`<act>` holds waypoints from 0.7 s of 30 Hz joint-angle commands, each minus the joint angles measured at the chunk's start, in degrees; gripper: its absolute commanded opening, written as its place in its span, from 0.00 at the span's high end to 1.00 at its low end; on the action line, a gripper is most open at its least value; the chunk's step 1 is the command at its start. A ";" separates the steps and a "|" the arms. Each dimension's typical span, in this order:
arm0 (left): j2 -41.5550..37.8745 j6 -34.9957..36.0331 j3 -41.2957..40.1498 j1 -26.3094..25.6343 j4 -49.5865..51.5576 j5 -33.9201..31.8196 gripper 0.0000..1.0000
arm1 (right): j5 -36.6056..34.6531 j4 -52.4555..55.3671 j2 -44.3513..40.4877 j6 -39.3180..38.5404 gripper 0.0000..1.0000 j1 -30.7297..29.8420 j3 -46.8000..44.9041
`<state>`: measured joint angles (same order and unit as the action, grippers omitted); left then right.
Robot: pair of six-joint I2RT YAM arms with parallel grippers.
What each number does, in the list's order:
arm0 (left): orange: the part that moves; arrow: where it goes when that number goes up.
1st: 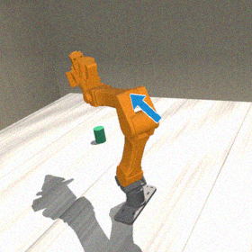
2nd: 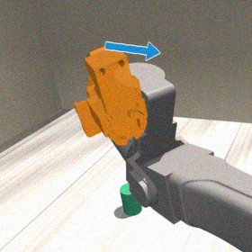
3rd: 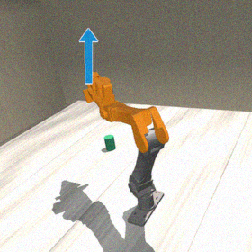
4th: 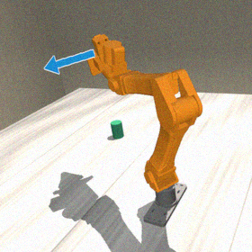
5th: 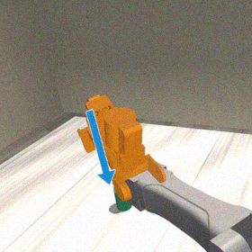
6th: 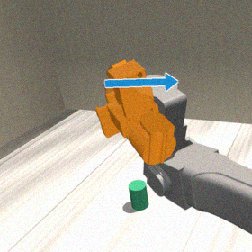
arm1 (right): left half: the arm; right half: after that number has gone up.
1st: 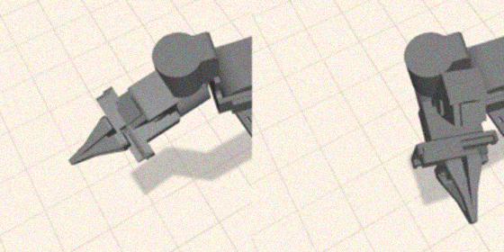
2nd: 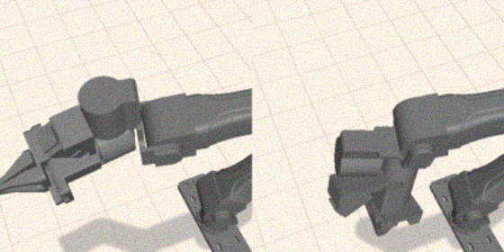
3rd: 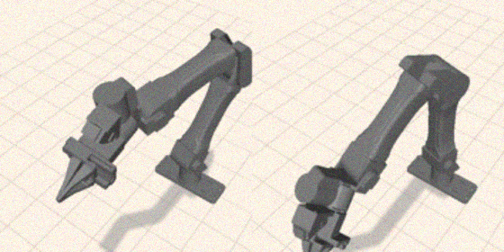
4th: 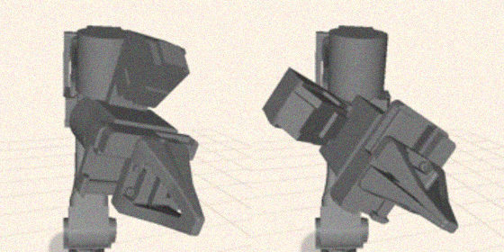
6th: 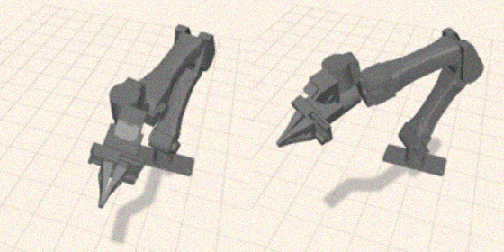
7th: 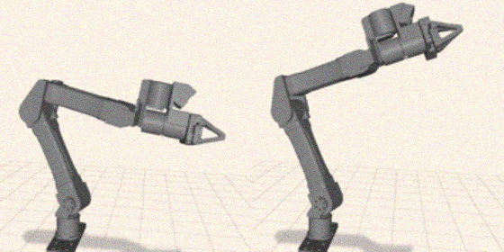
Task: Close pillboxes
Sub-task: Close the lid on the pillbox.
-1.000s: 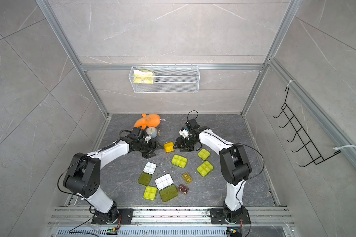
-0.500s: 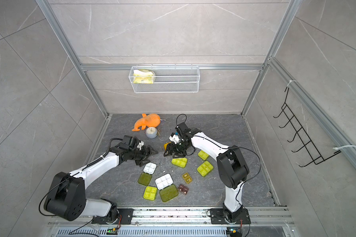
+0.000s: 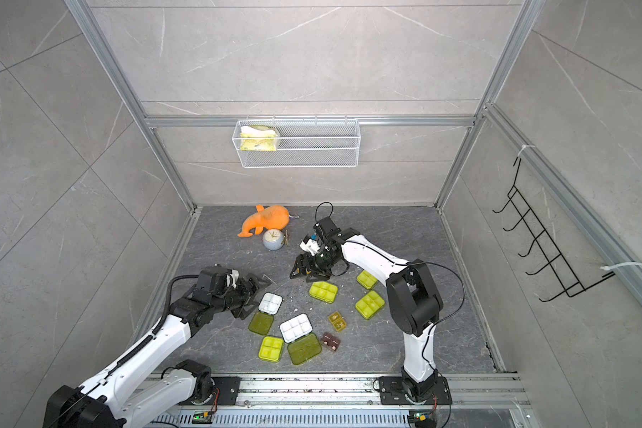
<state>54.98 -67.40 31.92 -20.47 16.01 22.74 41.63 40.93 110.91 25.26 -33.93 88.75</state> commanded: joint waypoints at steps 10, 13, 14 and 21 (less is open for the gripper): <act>-15.59 -4.25 -12.60 0.25 -1.36 0.25 0.06 | -0.95 1.29 1.15 1.66 0.25 -2.05 4.30; -15.10 -5.56 -14.01 0.08 -2.46 0.51 0.06 | -0.93 3.66 1.76 0.00 0.25 -2.32 6.85; -14.95 -5.89 -14.25 0.12 -3.06 0.51 0.06 | -1.07 3.87 1.65 -0.44 0.24 -2.34 7.06; -10.25 -3.44 -12.28 -0.27 -2.21 2.28 0.06 | 0.27 2.63 2.32 -0.31 0.24 -3.32 4.15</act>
<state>43.46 -71.64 17.78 -20.51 14.87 23.03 40.62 42.65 112.09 25.93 -36.29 93.62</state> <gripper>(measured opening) 0.943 0.761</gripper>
